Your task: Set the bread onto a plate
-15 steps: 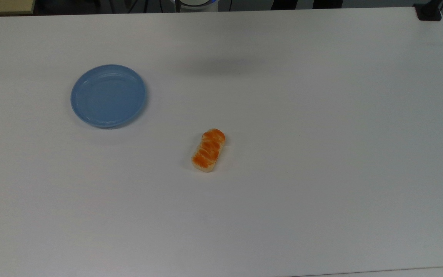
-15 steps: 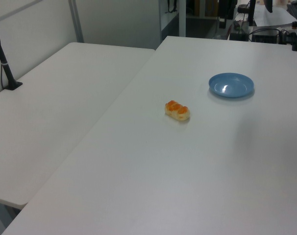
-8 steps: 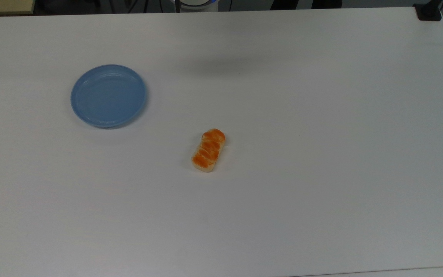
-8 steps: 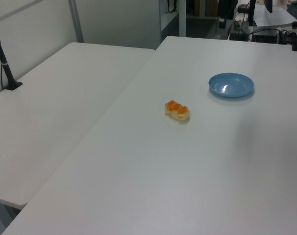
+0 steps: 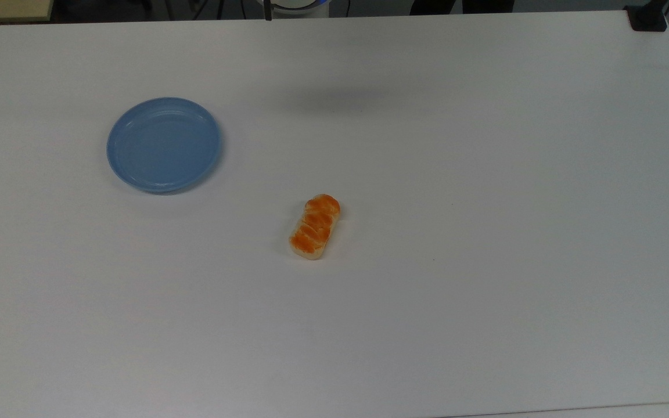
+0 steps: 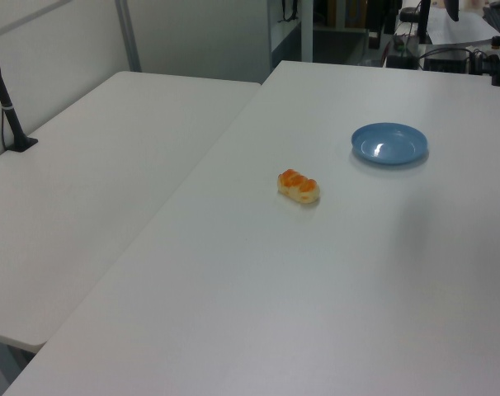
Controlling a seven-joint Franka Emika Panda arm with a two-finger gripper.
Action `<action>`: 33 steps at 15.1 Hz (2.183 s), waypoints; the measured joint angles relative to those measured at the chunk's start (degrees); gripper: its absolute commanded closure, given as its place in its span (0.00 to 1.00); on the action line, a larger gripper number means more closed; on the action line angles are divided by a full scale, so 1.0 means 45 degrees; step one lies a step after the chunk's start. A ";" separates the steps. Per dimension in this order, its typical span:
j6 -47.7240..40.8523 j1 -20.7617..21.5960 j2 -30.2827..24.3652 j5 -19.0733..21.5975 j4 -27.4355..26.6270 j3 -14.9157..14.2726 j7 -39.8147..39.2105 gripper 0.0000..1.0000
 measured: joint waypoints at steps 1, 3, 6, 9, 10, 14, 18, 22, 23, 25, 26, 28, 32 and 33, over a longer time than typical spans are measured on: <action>0.0001 -0.0002 0.0023 0.0000 0.0000 0.0000 0.0190 0.00; 0.0002 -0.0002 0.0115 0.0000 -0.0001 0.0000 0.0409 0.00; 0.0014 -0.0002 0.0262 0.0000 -0.0001 0.0000 0.0722 0.00; 0.0996 0.0032 0.0575 0.0000 0.0007 0.0003 0.1501 0.00; 0.1365 0.0071 0.0782 0.0000 0.0006 0.0007 0.1866 0.00; 0.2612 0.0647 0.1864 0.0000 0.0050 0.0026 0.2979 0.00; 0.3657 0.1374 0.3160 0.0000 0.0097 0.0042 0.3787 0.00; 0.4253 0.1758 0.4810 0.0000 0.0705 0.0043 0.4869 0.00; 0.4425 0.1806 0.5110 0.0000 0.0807 0.0043 0.5112 0.00; 0.4566 0.1897 0.5550 -0.0001 0.0840 0.0043 0.5432 0.00; 0.4571 0.1937 0.5732 -0.0022 0.0843 0.0043 0.5449 0.00; 0.4572 0.2011 0.5986 -0.0156 0.0845 0.0043 0.5469 0.00; 0.5152 0.2015 0.6437 -0.0671 0.0845 0.0040 0.5520 0.00; 0.5189 0.2013 0.6612 -0.0923 0.0846 0.0036 0.5609 0.00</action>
